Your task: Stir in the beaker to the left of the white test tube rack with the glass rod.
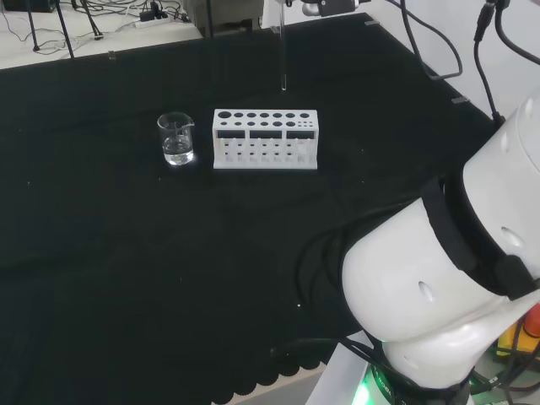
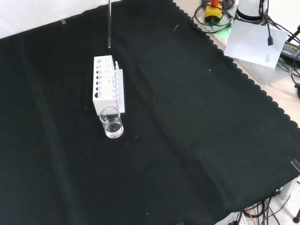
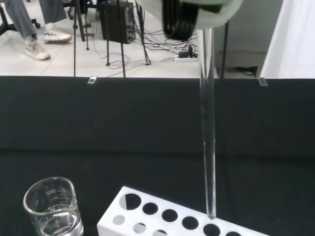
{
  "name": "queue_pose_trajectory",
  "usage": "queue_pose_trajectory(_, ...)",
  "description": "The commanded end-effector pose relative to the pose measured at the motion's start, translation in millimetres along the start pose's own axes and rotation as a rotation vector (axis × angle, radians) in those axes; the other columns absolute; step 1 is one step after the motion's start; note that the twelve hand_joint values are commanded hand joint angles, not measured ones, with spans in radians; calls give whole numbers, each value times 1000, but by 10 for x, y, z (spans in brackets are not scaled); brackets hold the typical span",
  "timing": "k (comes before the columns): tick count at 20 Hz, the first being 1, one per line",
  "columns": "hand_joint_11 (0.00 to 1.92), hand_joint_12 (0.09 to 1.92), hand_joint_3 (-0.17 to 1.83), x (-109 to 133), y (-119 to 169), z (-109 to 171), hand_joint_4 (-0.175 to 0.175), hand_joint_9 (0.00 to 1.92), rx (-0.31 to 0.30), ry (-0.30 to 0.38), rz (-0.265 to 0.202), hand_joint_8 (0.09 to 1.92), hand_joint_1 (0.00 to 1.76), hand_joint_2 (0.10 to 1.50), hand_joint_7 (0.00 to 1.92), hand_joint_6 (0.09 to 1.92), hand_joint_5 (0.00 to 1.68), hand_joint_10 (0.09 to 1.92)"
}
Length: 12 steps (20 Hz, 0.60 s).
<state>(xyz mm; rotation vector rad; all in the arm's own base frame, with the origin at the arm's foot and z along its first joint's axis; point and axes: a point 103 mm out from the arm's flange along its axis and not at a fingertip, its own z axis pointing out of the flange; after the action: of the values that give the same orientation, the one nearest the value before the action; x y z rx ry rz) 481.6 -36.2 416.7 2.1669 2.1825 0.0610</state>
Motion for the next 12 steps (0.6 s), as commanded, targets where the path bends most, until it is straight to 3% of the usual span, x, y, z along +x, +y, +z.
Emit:
queue_pose_trajectory(1, 1353, 1012, 494, 131, 28, 54, -175, 1658, 52, -65, 20, 1227, 1293, 846, 1094, 729, 1028, 960)
queue_pose_trajectory(5, 1352, 1013, 490, 251, 45, 81, -175, 1660, 18, -34, -34, 1226, 1293, 848, 1093, 727, 1029, 958)
queue_pose_trajectory(10, 1352, 1014, 486, 261, 72, 36, -175, 1662, -11, 31, -63, 1225, 1293, 850, 1093, 724, 1030, 957)
queue_pose_trajectory(12, 1352, 1014, 485, 355, 75, 14, -175, 1663, -11, 21, -68, 1224, 1293, 850, 1094, 723, 1030, 957)
